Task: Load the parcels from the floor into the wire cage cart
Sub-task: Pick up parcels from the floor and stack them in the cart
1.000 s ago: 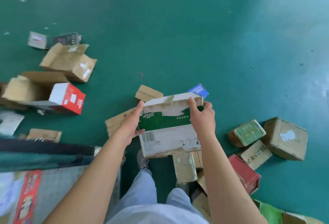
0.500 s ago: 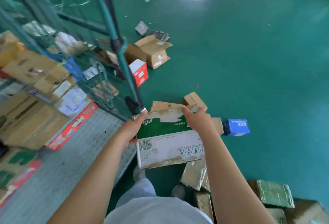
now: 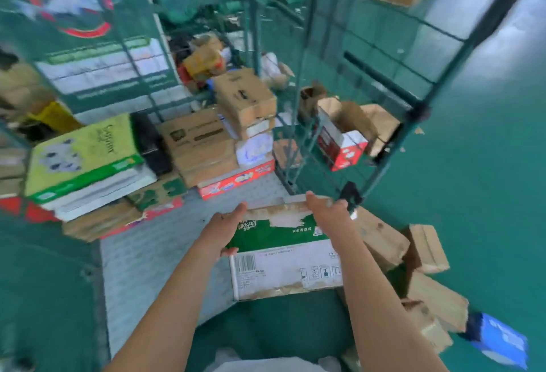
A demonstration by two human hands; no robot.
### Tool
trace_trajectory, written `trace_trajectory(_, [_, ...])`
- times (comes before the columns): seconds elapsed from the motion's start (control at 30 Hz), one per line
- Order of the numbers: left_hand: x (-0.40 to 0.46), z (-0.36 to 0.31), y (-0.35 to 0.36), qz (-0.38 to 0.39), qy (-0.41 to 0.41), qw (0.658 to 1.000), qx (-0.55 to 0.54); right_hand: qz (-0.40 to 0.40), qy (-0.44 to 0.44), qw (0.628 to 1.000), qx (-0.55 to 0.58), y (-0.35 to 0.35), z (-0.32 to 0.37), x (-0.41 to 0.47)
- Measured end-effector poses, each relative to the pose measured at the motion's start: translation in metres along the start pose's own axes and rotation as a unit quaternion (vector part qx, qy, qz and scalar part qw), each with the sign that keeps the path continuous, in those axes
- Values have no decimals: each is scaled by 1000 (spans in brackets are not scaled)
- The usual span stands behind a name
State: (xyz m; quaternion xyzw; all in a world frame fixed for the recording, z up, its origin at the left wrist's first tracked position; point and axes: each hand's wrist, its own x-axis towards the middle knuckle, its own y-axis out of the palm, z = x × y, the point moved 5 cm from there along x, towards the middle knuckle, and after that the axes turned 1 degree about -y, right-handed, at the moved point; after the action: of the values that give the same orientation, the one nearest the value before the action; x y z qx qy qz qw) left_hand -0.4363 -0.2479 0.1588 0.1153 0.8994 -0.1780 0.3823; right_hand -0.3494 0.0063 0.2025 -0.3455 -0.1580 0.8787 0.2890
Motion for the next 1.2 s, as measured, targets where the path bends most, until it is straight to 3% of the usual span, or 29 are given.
trace_trajectory(0.13, [16,15,-85,-22,-24,986,-164,10,-58,998,-12,76,60,-9])
trace_trajectory(0.43, [48,7,-181,-92,-28,970,-225,46,-133,987,-72,188,149,6])
trace_trajectory(0.7, [113,-36,-182,-91,-28,943,-320,93,-161,981,-57,222,218,80])
trace_trajectory(0.9, [184,-103,-156,-116,-28,910,-396,181,-137,972,-58,253,305,187])
trace_trajectory(1.2, [288,-200,-107,-165,-33,855,-490,243,-222,938,-112,323,431,342])
